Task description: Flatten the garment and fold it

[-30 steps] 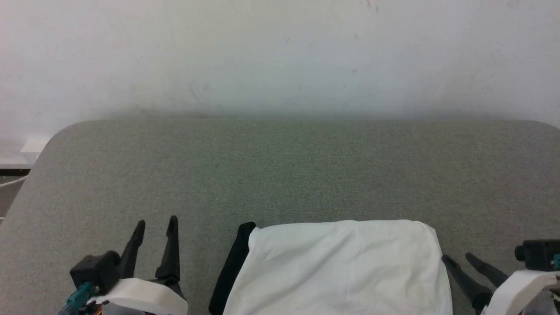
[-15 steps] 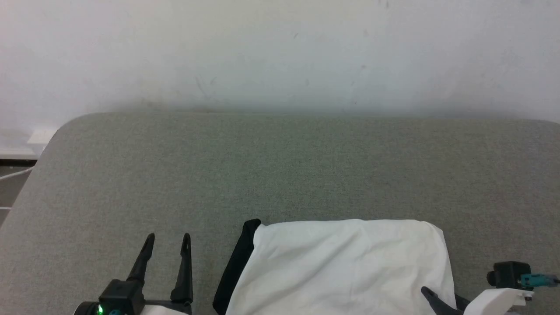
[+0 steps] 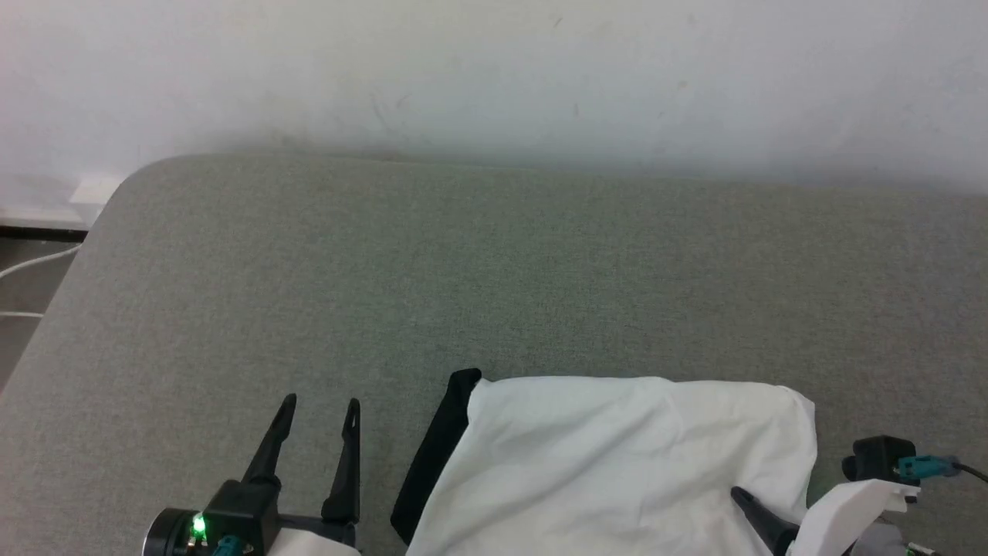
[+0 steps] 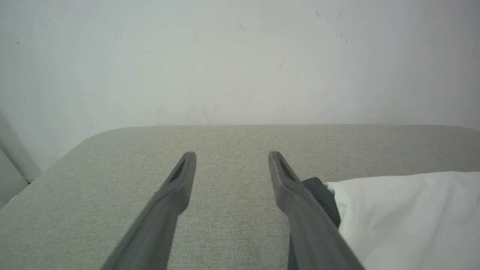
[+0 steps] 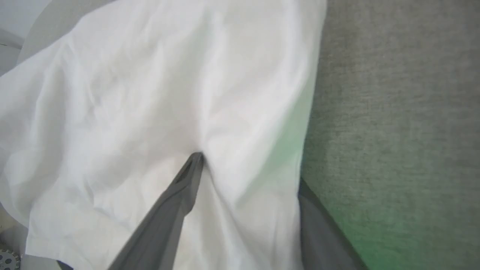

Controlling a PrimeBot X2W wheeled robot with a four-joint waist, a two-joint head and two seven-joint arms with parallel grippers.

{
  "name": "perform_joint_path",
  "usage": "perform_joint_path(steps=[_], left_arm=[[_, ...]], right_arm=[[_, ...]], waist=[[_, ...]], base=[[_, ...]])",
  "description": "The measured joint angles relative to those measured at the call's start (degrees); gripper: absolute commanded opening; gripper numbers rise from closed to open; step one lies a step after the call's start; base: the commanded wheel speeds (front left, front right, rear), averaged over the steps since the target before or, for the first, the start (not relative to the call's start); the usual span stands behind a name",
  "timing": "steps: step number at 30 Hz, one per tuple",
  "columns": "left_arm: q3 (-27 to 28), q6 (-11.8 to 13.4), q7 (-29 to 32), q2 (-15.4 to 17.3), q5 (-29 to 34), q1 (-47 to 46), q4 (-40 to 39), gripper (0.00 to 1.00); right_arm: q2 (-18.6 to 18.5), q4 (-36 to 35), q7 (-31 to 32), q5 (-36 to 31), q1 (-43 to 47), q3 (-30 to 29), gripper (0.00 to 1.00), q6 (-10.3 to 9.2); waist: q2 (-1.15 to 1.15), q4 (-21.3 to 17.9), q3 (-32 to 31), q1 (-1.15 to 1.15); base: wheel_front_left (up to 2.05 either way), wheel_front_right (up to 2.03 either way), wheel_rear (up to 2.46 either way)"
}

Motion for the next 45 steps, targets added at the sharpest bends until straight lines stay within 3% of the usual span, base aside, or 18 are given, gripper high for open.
perform_joint_path(steps=[1,2,3,13,22,27,37,45], left_arm=[[0.19,-0.27,0.00,-0.15,0.30,-0.02,0.08,1.00],[0.41,-0.41,0.00,-0.27,0.49,-0.02,0.15,1.00],[0.66,-0.69,0.00,-0.40,0.70,-0.03,0.26,1.00],[2.60,-1.92,0.00,-1.65,1.83,-0.31,1.26,1.00],[3.64,-3.31,0.00,-2.47,2.38,-0.31,1.97,1.00],[4.33,-3.56,0.00,-3.02,2.45,-0.30,2.34,1.00],[5.21,-4.36,0.00,-3.63,2.85,0.08,3.41,1.00],[5.84,-4.91,-0.01,-3.88,3.33,0.37,3.39,1.00]], right_arm=[[0.01,0.30,0.00,0.01,-0.26,0.30,0.97,0.00],[-0.03,0.52,-0.02,0.04,-0.42,0.80,0.36,-0.01],[-0.04,0.66,-0.09,0.21,-0.59,1.29,0.00,-0.01],[0.12,2.81,-6.28,0.67,-1.34,2.09,0.00,0.18],[-6.08,6.47,-9.54,-1.66,-2.12,-9.89,0.00,0.08],[-7.36,6.06,-9.20,-2.45,-1.76,-12.28,0.00,0.07],[-7.33,-7.93,-4.35,-4.16,1.40,-7.37,0.00,0.00],[-3.60,-18.51,2.52,-6.43,2.41,-1.32,0.00,-0.01]], waist=[[0.00,0.21,0.22,0.00],[0.00,0.42,0.42,0.00],[0.00,0.59,0.59,0.00],[-0.01,0.01,0.13,0.01],[-0.01,-0.87,-0.73,0.01],[-0.01,-1.08,-1.13,0.01],[-0.01,-1.86,-3.19,0.00],[-0.01,-1.50,-4.34,0.00]], base=[[0.00,0.00,0.00],[0.00,0.00,0.00],[0.00,0.00,0.00],[0.00,0.00,0.00],[0.00,0.00,0.00],[0.00,0.00,0.00],[0.00,0.00,0.00],[0.00,0.00,0.00]])
